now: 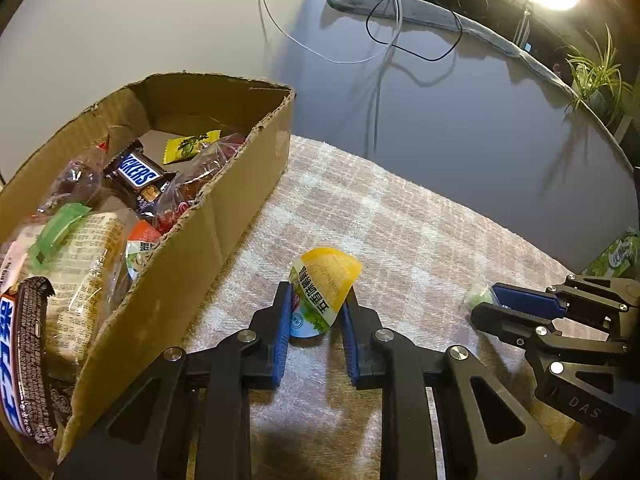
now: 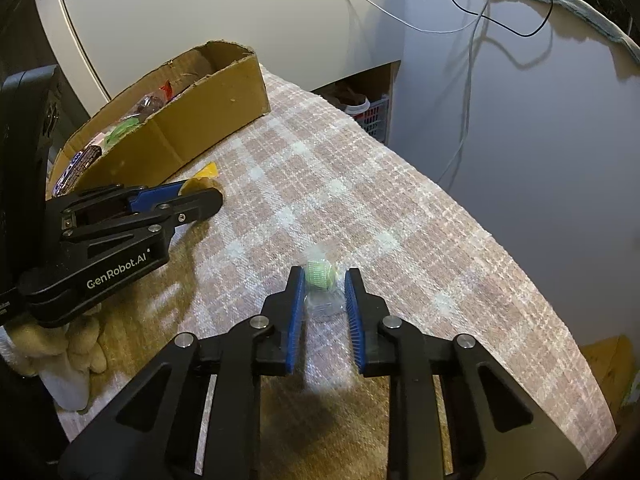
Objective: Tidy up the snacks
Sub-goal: 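Grasp the yellow-green pouch with the left tool while the right tool grasps the small green candy, then carry both snacks into the box and open both tools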
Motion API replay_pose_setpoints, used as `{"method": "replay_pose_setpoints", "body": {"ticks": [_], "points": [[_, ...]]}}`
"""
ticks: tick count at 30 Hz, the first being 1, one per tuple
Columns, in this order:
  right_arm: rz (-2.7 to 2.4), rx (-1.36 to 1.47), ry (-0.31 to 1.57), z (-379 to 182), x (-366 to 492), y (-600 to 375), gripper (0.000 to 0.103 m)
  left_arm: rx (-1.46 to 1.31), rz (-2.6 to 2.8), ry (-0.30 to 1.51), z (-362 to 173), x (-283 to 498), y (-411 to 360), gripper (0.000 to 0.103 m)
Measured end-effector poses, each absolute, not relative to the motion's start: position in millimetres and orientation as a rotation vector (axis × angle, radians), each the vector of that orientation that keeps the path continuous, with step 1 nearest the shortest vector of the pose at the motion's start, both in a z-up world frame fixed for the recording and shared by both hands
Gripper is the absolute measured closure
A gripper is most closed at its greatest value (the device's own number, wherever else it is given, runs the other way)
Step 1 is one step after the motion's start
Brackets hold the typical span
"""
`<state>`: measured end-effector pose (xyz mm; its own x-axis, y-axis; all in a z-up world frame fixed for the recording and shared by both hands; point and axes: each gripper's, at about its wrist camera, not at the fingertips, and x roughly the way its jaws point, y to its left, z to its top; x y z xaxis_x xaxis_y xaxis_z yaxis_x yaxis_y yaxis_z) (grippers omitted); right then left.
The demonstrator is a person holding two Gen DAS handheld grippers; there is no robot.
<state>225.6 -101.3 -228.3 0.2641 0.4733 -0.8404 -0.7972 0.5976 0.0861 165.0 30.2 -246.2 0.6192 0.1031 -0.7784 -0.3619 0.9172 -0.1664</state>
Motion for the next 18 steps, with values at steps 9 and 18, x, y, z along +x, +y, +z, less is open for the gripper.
{"method": "replay_pose_setpoints", "body": {"ticks": [9,18], "points": [[0.873,-0.362,0.971,-223,225,-109,0.082,-0.335,0.252,0.851,-238,158,27,0.082],[0.848,-0.357,0.955,-198,217,-106,0.082,-0.350,0.218,0.848,-219,152,32,0.082]]}}
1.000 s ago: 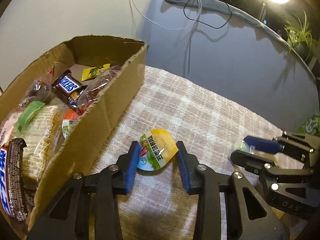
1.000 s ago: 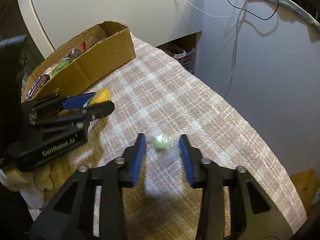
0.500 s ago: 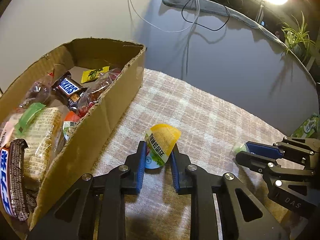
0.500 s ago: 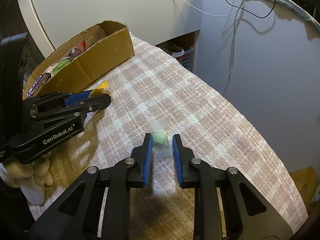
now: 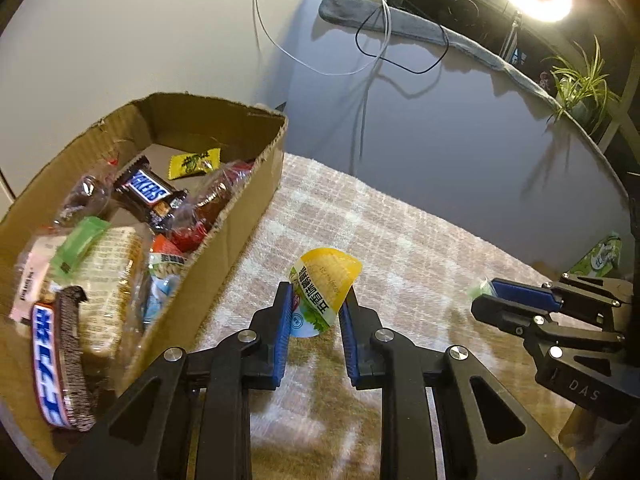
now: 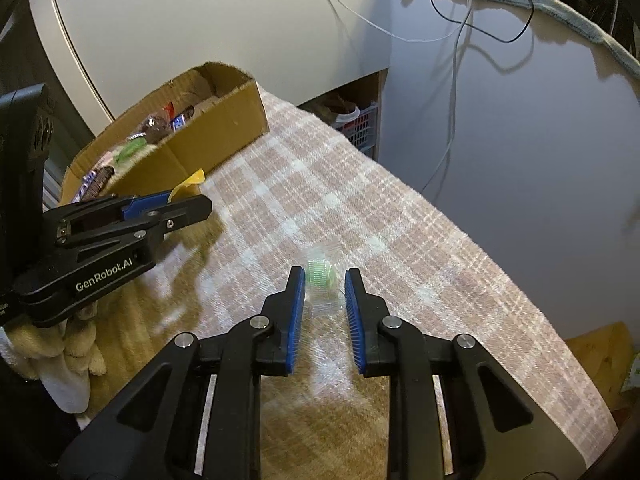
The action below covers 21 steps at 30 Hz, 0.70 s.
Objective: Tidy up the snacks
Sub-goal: 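Carry both snacks into the box and open both tools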
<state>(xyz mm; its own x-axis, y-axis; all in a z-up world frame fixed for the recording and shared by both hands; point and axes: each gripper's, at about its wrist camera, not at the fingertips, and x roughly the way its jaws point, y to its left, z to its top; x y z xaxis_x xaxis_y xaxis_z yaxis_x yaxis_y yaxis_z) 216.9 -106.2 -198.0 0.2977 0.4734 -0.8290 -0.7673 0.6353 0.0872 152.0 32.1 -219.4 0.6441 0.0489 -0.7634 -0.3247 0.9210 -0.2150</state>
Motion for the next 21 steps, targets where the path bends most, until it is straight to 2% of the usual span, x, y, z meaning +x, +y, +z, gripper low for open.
{"method": "replay_pose_setpoints", "body": {"ticks": [11,21], "points": [[0.842,-0.371,0.924,-157,202,-79,0.082,-0.360,0.160,0.824,-178,132,40,0.082],[0.868,-0.356,0.899,-125,197,-28,0.082,-0.358,0.191,0.802,-147,123,91,0.082]]}}
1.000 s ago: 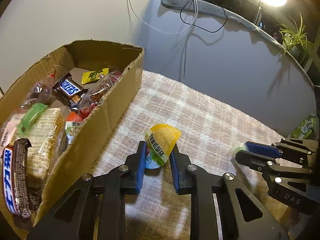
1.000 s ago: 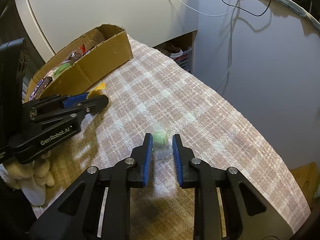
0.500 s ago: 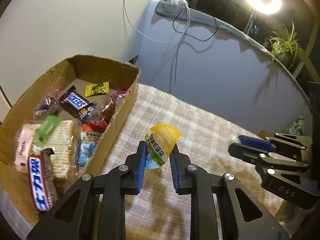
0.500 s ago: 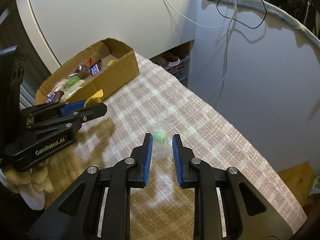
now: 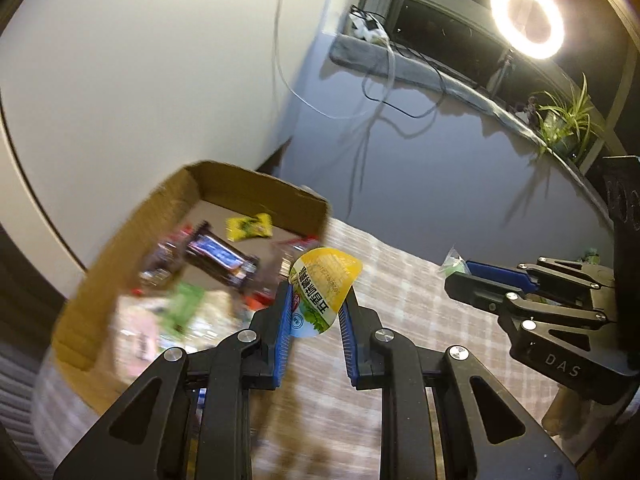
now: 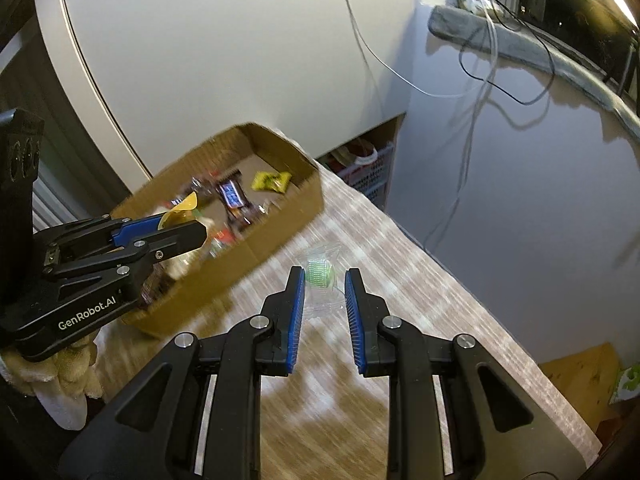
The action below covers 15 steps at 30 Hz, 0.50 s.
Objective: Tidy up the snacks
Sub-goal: 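Carry both snacks into the box and open both tools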
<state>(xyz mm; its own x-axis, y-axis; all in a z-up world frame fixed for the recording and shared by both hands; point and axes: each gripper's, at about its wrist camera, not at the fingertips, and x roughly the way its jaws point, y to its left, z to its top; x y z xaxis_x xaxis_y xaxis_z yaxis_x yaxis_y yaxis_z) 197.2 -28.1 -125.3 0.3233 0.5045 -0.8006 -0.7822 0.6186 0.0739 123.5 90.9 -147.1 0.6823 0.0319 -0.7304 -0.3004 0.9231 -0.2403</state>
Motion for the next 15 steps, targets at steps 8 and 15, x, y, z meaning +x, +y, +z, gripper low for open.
{"method": "replay_pose_setpoints", "body": {"ticks": [8,15], "points": [[0.903,-0.362,0.905,-117,194,29,0.082,-0.365,0.239,0.798,-136,117,140,0.082],[0.928,-0.377,0.929,-123,196,72,0.082,-0.362,0.261,0.817,-136,114,173,0.082]]}}
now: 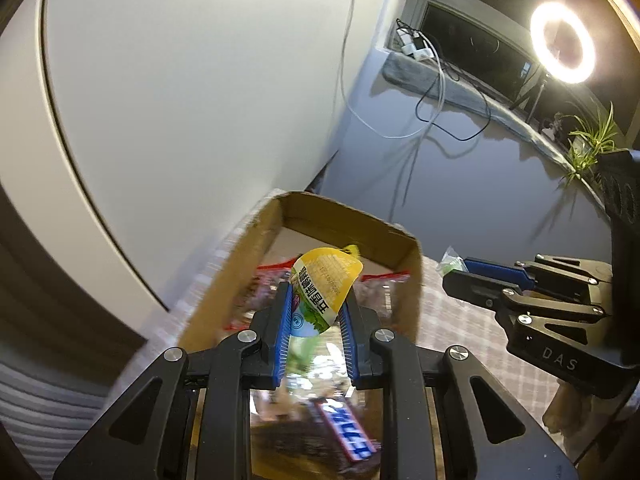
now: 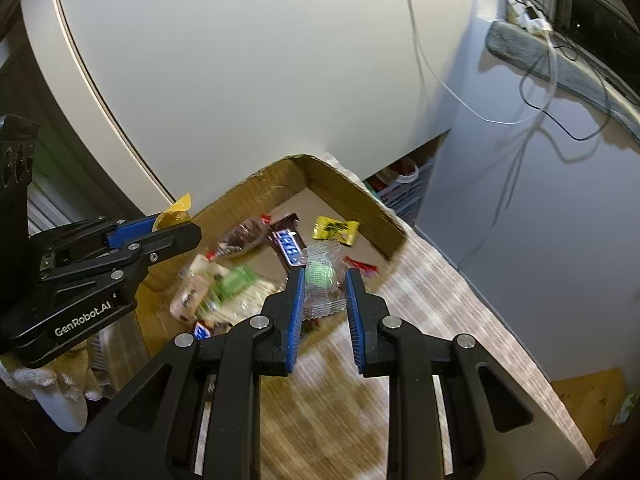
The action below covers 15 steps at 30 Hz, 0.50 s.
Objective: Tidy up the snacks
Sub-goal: 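Carry both snacks into the box and open both tools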
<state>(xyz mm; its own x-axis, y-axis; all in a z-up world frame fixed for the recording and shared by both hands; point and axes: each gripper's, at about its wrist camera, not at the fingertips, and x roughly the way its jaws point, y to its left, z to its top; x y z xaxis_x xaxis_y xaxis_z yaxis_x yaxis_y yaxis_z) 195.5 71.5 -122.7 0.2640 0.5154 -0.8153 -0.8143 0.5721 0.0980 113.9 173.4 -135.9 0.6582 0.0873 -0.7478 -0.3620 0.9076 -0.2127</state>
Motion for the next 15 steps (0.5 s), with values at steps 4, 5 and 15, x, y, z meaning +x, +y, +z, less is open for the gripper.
{"method": "replay_pose_setpoints", "body": {"ticks": [4,5,15], "points": [[0.927,-0.377,0.941,-126,199,90,0.082,-0.354,0.267,0.821,-135,112,187,0.082],[0.927,-0.377,0.943,-127,200,93,0.082,-0.353,0.269,0.822,-136,113,189,0.082],[0.918,-0.403,0.970,-138,206,115,0.082,-0.344,0.251,0.835,-143,117,196,0.082]]}}
